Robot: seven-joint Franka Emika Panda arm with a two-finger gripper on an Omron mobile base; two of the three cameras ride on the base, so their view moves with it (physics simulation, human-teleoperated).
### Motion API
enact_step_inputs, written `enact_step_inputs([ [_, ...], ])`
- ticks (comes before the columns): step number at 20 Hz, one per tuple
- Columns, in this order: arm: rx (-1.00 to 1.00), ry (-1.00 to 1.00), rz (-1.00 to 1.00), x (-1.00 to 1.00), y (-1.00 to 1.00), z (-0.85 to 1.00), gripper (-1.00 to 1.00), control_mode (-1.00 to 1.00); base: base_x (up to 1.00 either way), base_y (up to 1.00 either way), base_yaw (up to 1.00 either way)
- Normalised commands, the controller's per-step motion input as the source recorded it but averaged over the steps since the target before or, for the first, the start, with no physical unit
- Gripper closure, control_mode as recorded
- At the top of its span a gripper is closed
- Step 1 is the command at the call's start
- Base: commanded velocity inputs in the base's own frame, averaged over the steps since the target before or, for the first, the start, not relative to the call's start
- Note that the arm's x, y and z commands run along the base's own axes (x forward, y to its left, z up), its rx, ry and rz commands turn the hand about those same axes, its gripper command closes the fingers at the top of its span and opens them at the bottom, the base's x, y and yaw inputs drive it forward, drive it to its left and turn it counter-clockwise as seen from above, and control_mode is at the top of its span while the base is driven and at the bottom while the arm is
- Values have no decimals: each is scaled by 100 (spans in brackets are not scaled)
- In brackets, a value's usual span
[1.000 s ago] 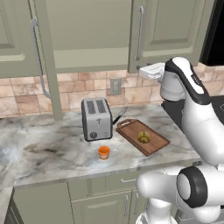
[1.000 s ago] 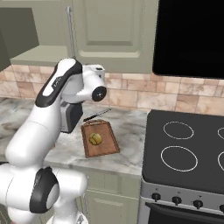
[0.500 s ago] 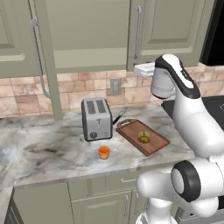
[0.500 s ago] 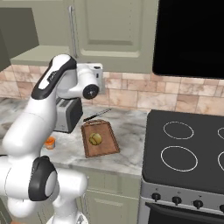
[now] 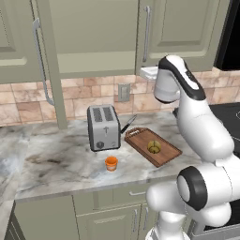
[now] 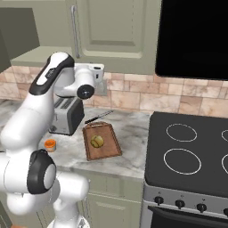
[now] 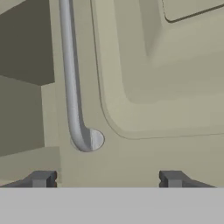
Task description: Pick the bread, place it on the cutting board, pick the jam, place it on the counter, and close the cabinet.
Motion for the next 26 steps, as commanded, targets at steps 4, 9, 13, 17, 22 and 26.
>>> enact_step_inputs([
  [4, 0, 0, -8, 21, 0, 0, -100, -100, 0, 0, 0],
  [9, 0, 0, -8, 20, 0, 0, -100, -100, 0, 0, 0],
  [13, 0, 0, -6, 19, 0, 0, -100, -100, 0, 0, 0],
  [17, 0, 0, -3, 1, 0, 0, -100, -100, 0, 0, 0],
  [22, 0, 0, 0, -18, 0, 0, -100, -100, 0, 0, 0],
  [26, 0, 0, 0, -48, 0, 0, -100, -100, 0, 0, 0],
])
